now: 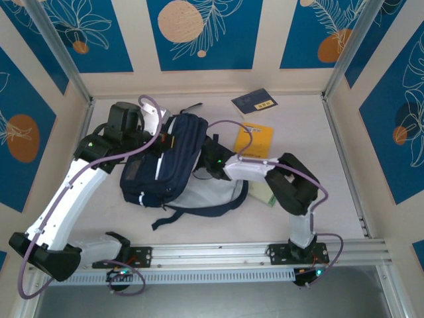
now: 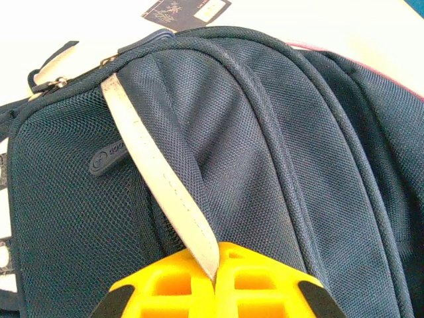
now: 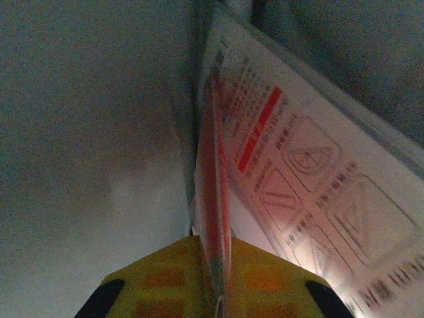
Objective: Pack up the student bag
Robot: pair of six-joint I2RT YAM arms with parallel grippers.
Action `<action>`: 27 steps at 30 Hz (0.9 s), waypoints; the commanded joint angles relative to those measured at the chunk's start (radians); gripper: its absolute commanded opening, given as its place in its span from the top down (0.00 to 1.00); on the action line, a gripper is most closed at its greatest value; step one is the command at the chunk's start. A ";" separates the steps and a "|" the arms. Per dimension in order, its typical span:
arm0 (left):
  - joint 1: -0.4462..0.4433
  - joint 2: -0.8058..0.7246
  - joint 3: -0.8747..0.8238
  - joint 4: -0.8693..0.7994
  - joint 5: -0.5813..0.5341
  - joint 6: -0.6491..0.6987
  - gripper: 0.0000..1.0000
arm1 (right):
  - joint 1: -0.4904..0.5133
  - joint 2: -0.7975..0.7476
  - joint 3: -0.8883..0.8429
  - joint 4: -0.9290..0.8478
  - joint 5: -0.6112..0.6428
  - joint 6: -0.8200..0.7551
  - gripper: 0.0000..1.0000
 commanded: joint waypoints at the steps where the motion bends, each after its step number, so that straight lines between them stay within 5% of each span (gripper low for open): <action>1: 0.022 -0.011 0.015 0.195 0.077 -0.027 1.00 | 0.034 0.076 0.095 -0.060 0.015 -0.004 0.82; 4: 0.048 -0.004 0.002 0.209 0.073 -0.054 1.00 | 0.037 0.083 0.114 -0.084 0.001 -0.019 0.56; 11: 0.118 -0.035 -0.061 0.236 0.007 -0.111 1.00 | 0.026 -0.121 0.025 -0.192 0.051 -0.204 0.28; 27: 0.217 -0.046 -0.062 0.222 -0.251 -0.186 1.00 | -0.107 -0.610 -0.216 -0.503 0.176 -0.356 0.20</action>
